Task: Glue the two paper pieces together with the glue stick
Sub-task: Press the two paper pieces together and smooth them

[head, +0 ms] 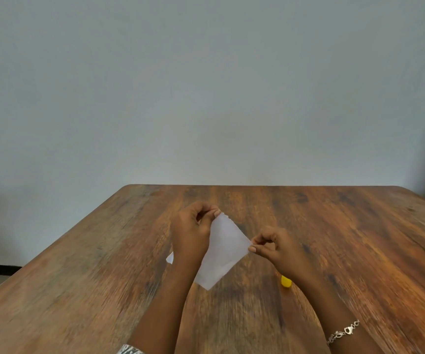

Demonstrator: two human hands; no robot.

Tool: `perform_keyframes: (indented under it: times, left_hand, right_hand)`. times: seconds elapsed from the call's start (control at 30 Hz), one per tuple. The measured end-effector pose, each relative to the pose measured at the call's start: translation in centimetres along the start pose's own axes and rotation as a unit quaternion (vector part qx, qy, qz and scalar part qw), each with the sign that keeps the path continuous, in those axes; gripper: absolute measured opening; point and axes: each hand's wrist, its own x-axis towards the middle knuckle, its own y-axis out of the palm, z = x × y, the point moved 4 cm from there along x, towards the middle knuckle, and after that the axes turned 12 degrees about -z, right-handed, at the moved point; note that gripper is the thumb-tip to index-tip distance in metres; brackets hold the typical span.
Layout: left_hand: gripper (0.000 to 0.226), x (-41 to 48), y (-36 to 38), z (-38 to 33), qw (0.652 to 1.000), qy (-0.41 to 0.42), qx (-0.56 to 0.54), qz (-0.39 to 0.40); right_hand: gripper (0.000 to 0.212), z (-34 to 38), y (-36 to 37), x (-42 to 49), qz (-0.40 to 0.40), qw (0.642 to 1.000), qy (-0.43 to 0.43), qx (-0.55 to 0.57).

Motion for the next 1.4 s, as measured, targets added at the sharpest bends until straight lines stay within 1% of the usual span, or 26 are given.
perform_keyframes:
  times: [0.03, 0.1, 0.13, 0.17, 0.23, 0.27, 0.37, 0.43, 0.53, 0.57, 0.6, 0.67, 0.7, 0.77, 0.8, 0.87, 0.93, 1.0, 1.03, 1.27, 1.4]
  left_hand:
    - [0.021, 0.1, -0.3, 0.0, 1.000, -0.011, -0.010, -0.012]
    - [0.028, 0.4, -1.0, 0.2, 0.998, -0.025, -0.030, -0.047]
    - [0.028, 0.6, -1.3, 0.2, 0.997, -0.032, -0.036, -0.059]
    - [0.028, 0.8, -1.5, 0.3, 0.996, -0.039, -0.042, -0.069]
    - [0.029, 0.8, -1.7, 0.6, 0.993, -0.057, -0.057, -0.081]
    - [0.030, 0.7, -1.6, 0.7, 0.992, -0.066, -0.065, -0.085]
    - [0.030, 0.1, -1.4, 1.1, 0.988, -0.089, -0.084, -0.093]
    - [0.029, -0.1, -1.3, 1.4, 0.985, -0.108, -0.100, -0.096]
    - [0.027, -0.4, -1.2, 1.8, 0.982, -0.129, -0.093, -0.100]
    - [0.025, -0.6, -1.4, 1.7, 0.984, -0.117, -0.072, -0.113]
    - [0.020, -0.7, -1.6, 1.5, 0.987, -0.081, -0.036, -0.133]
    - [0.006, -0.9, -2.0, 0.3, 0.983, 0.054, 0.060, -0.163]
    - [0.008, -1.1, -1.9, -0.4, 0.975, 0.124, 0.099, -0.155]
    - [0.012, -1.5, -1.0, -1.6, 0.960, 0.221, 0.146, -0.094]
    - [0.011, -1.7, -0.4, -2.0, 0.954, 0.250, 0.156, -0.056]
    - [0.009, -2.0, 0.7, -2.5, 0.948, 0.271, 0.166, 0.021]
    - [0.006, -2.2, 1.6, -2.5, 0.941, 0.278, 0.174, 0.079]
    - [0.003, -2.3, 2.1, -2.2, 0.937, 0.279, 0.183, 0.107]
    - [0.004, -2.3, 2.2, -2.1, 0.937, 0.275, 0.181, 0.115]
    - [0.006, -1.9, 2.1, -1.7, 0.955, 0.225, 0.141, 0.134]
    - [0.008, -1.7, 1.7, -1.5, 0.967, 0.198, 0.104, 0.122]
  right_hand:
    - [0.005, -0.3, -0.1, -0.2, 0.009, 1.000, 0.002, -0.015]
    - [0.015, -0.8, -0.2, -0.7, 0.017, 0.999, 0.016, -0.025]
    - [0.018, -1.1, -0.4, -0.9, 0.011, 0.999, 0.035, 0.003]
    - [0.017, -1.2, -0.6, -1.1, -0.002, 0.997, 0.060, 0.057]
    - [0.013, -0.9, -0.8, -1.3, -0.034, 0.977, 0.102, 0.182]
    - [0.012, -0.6, -0.7, -1.2, -0.043, 0.967, 0.112, 0.227]
    - [0.008, 0.3, -0.1, -1.0, -0.047, 0.946, 0.122, 0.298]
    - [0.006, 0.6, 0.3, -0.7, -0.061, 0.943, 0.130, 0.302]
    - [0.014, 0.5, 0.3, -0.3, -0.109, 0.948, 0.135, 0.267]
    - [0.014, 0.5, 0.3, -0.2, -0.116, 0.950, 0.132, 0.259]
    - [0.013, 0.6, 0.4, -0.2, -0.118, 0.953, 0.124, 0.248]
    - [0.016, 0.9, 0.4, -0.2, -0.122, 0.962, 0.104, 0.223]
    - [0.018, 1.0, 0.4, -0.3, -0.125, 0.965, 0.095, 0.209]
    - [0.016, 1.4, 0.5, -0.3, -0.126, 0.972, 0.078, 0.181]
    - [0.011, 1.5, 0.5, -0.3, -0.123, 0.975, 0.071, 0.169]
    - [0.007, 2.0, 0.6, -0.2, -0.119, 0.980, 0.055, 0.152]
    - [0.011, 2.4, 0.6, -0.2, -0.114, 0.983, 0.039, 0.136]
    - [0.009, 2.8, 0.6, -0.2, -0.106, 0.987, 0.027, 0.120]
    - [0.008, 2.9, 0.6, -0.2, -0.102, 0.988, 0.024, 0.115]
    - [0.007, 3.3, 0.4, -0.2, -0.077, 0.988, 0.011, 0.136]
    - [0.005, 3.1, 0.5, 0.1, -0.069, 0.988, 0.010, 0.137]
